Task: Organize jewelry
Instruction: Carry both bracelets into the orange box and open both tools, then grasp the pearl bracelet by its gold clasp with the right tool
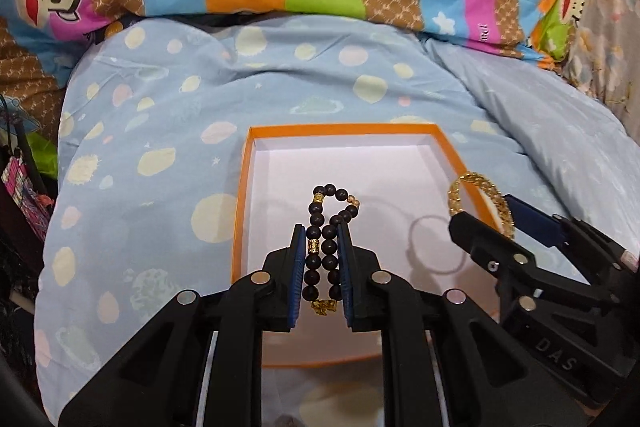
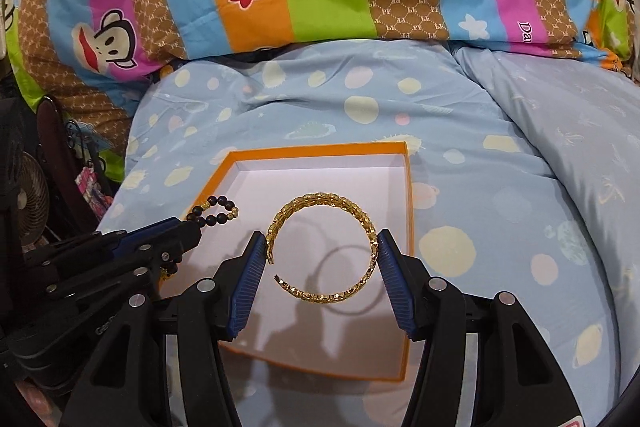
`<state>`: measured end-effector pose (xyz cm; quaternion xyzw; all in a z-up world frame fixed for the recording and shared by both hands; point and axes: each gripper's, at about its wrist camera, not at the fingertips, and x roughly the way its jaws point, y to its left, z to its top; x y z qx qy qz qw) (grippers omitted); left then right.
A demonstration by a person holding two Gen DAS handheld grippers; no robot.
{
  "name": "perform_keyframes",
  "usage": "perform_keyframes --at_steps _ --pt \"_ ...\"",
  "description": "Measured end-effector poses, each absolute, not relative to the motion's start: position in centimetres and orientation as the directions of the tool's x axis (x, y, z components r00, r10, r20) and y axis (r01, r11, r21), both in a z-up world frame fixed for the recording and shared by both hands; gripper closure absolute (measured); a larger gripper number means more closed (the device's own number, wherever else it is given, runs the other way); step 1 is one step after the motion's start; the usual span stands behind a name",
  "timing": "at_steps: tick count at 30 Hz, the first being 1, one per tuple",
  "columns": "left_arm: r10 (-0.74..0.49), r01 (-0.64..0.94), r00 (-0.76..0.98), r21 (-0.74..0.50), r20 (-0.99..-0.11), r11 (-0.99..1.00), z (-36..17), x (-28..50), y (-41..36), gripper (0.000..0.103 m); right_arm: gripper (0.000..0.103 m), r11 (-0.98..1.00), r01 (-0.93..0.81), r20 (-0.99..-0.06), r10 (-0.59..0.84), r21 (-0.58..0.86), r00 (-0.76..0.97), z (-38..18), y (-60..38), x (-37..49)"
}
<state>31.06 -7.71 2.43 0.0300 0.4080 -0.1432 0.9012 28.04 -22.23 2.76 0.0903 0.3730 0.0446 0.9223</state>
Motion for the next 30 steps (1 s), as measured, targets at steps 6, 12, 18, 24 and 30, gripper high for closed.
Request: perform_keyframes --at_steps 6,12,18,24,30 --pt "-0.220 0.255 0.657 -0.062 -0.721 0.965 1.7 31.3 -7.2 0.054 0.041 0.976 0.007 -0.656 0.140 0.217 0.742 2.6 -23.0 27.4" --pt "-0.230 0.241 0.696 -0.080 -0.681 0.967 4.5 28.3 -4.7 0.046 0.039 0.980 -0.011 -0.614 0.133 0.199 0.778 5.5 -23.3 22.3" --pt "-0.175 0.208 0.735 -0.028 -0.655 0.978 5.8 20.8 0.0 0.034 0.038 0.971 -0.107 -0.623 0.220 0.214 0.751 4.8 -21.5 13.2" --pt "-0.164 0.143 0.686 -0.090 -0.709 0.986 2.9 14.9 4.3 0.034 0.039 0.965 -0.208 -0.679 0.261 0.161 0.686 2.1 -16.2 7.7" --pt "-0.168 0.100 0.657 -0.136 -0.735 0.986 0.5 11.3 6.6 0.034 0.045 0.959 -0.260 -0.720 0.262 0.117 0.643 0.5 -12.4 7.5"
